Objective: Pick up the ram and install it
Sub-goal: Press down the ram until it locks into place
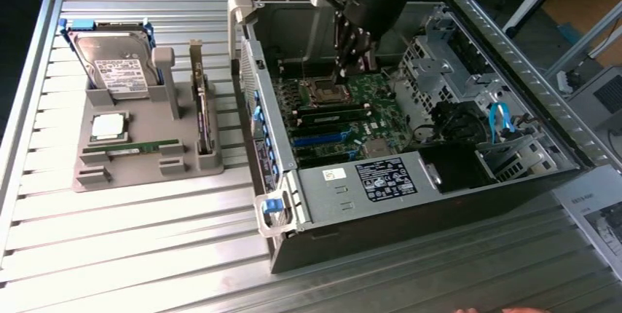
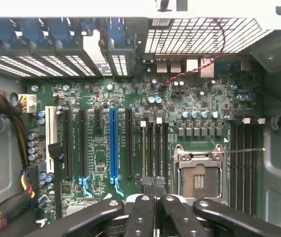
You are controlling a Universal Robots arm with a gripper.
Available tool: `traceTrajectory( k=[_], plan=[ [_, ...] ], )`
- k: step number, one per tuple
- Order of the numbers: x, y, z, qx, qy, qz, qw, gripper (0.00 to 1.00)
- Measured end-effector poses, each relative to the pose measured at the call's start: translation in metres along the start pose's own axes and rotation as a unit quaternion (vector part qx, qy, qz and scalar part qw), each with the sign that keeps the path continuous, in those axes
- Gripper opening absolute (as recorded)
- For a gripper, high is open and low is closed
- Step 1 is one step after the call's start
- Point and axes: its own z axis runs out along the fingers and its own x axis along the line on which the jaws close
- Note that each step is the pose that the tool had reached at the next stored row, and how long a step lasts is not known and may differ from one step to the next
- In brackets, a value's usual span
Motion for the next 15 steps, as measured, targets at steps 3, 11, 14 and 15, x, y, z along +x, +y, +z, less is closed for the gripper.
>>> traceTrajectory(
  k=[3,11,14,15],
  plan=[
    [0.0,-0.0003,-0.0085,0.0,0.0,0.0,1.0,0.1],
    [-0.001,-0.0006,-0.021,0.0,0.0,0.0,1.0,0.1],
    [-0.001,-0.0006,-0.0255,0.0,-0.0001,0.0,1.0,0.1],
    [-0.001,-0.0006,-0.0271,0.0,0.0,0.0,1.0,0.1]
  ],
)
